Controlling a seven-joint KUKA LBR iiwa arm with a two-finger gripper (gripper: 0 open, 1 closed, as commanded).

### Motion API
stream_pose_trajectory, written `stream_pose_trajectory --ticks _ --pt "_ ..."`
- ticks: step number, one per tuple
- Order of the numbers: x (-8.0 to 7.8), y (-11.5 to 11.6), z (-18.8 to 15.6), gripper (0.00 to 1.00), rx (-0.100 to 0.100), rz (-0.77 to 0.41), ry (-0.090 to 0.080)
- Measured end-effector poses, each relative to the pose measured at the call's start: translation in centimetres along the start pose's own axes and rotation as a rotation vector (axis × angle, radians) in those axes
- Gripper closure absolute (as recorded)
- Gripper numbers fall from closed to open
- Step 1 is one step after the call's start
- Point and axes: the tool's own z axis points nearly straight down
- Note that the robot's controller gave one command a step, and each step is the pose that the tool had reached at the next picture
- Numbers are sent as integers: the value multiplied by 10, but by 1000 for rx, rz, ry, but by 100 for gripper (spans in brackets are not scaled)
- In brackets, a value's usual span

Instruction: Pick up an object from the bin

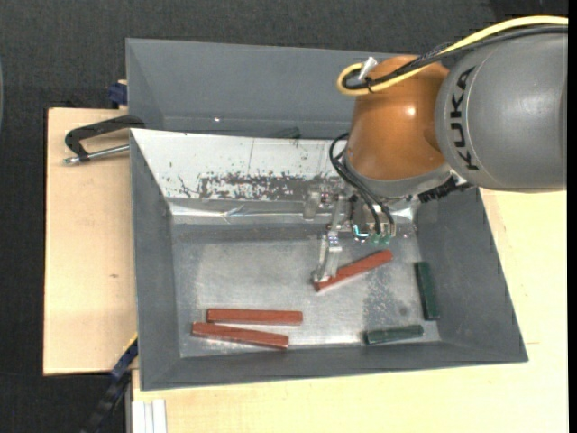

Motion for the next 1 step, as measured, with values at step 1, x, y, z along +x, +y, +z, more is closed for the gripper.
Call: stream_pose_trajectory --ticks 1 --pt "-2 0 -5 0 -1 1 -9"
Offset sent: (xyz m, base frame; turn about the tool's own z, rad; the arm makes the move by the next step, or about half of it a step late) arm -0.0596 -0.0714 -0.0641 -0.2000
